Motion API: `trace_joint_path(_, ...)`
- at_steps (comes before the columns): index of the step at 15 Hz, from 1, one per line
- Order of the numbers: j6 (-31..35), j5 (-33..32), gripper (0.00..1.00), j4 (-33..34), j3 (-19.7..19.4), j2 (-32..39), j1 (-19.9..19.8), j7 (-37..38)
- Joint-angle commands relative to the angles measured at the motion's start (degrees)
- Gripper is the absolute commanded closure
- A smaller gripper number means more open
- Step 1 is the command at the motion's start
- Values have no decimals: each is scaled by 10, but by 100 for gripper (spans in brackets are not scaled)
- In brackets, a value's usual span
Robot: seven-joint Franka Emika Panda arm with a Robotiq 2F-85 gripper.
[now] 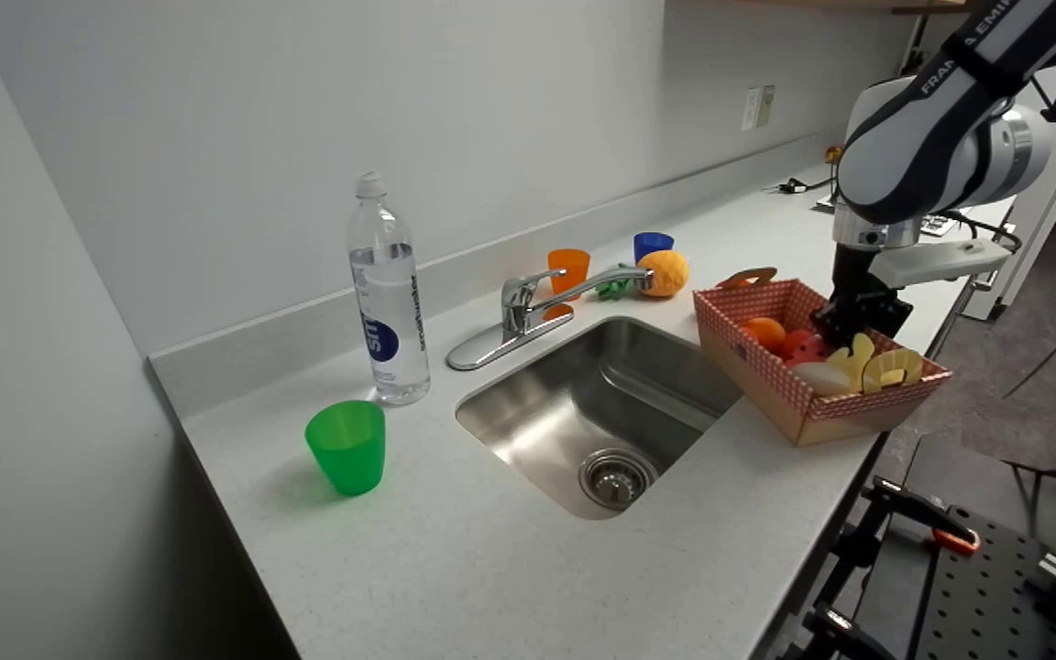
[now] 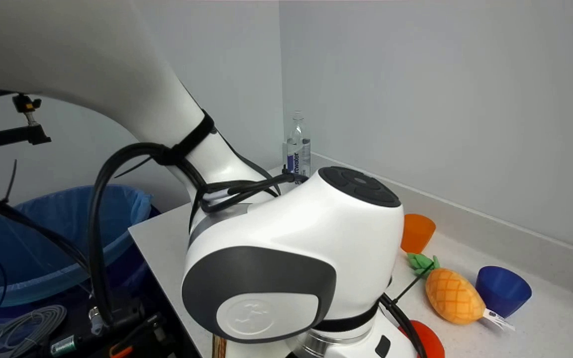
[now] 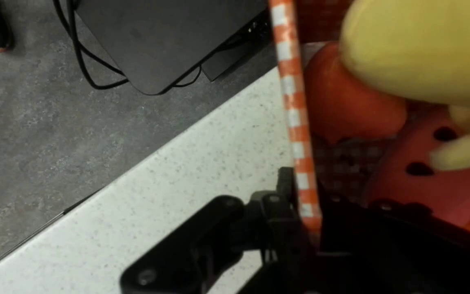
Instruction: Move the basket to the right
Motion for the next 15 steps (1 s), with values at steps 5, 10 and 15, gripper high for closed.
trace_joint_path(5,1,6,65,14,-4,43,-10,-5)
trace_joint_path(10,-11,16,28,8,4,25,-4,-13)
trace_joint_path(15,-53,-4,0,1,24,-17,11,-25)
